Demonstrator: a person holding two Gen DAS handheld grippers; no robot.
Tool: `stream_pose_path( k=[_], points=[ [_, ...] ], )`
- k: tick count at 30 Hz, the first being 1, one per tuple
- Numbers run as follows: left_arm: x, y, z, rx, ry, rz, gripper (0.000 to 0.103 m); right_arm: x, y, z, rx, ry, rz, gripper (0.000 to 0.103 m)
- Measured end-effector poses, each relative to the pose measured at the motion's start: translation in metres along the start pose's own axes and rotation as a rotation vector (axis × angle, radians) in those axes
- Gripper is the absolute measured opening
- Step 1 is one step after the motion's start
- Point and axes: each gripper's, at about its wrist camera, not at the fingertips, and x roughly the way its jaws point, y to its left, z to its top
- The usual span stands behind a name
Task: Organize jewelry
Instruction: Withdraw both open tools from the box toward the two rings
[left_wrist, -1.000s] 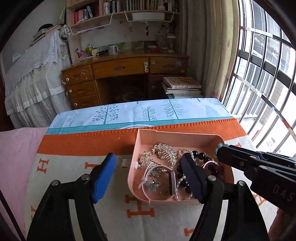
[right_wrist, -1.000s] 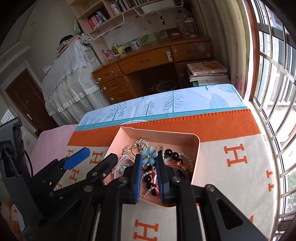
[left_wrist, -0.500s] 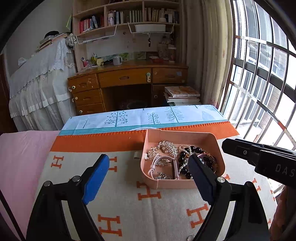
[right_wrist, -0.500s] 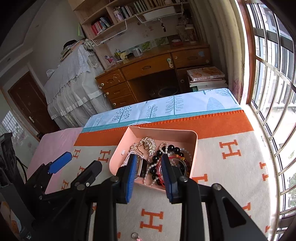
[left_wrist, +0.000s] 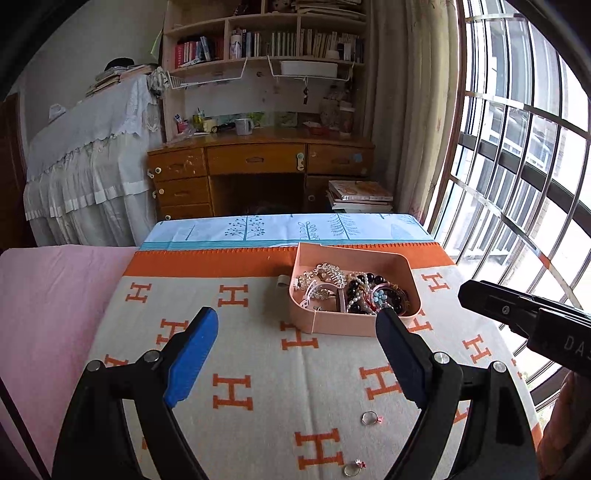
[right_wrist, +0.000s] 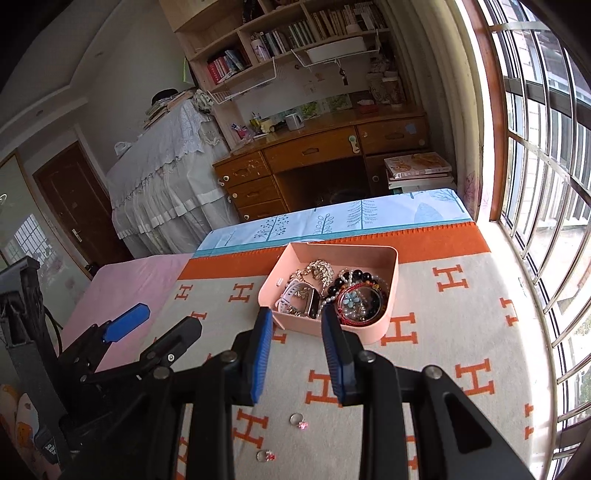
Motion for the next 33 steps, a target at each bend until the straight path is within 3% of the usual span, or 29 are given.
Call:
stream_pose_path(
  k=[15,24,33],
  points=[
    [-0.044,0.009,-0.043,-0.019,0.004,-0.022,0.086,-0.033,0.028,-0.047,-0.079,-0.012,0.023,0.028],
    [-0.033,0.004,-0.057,-0.018,0.056,-0.031,0.086,-0.026,0.024,-0.077,-0.063,0.042,0.029,0.028],
    [-0.019,-0.010,-0.069,0.050,0.102,0.004,0.086,-0.010,0.012,-0.100,-0.052,0.103,0.027,0.028]
  ],
)
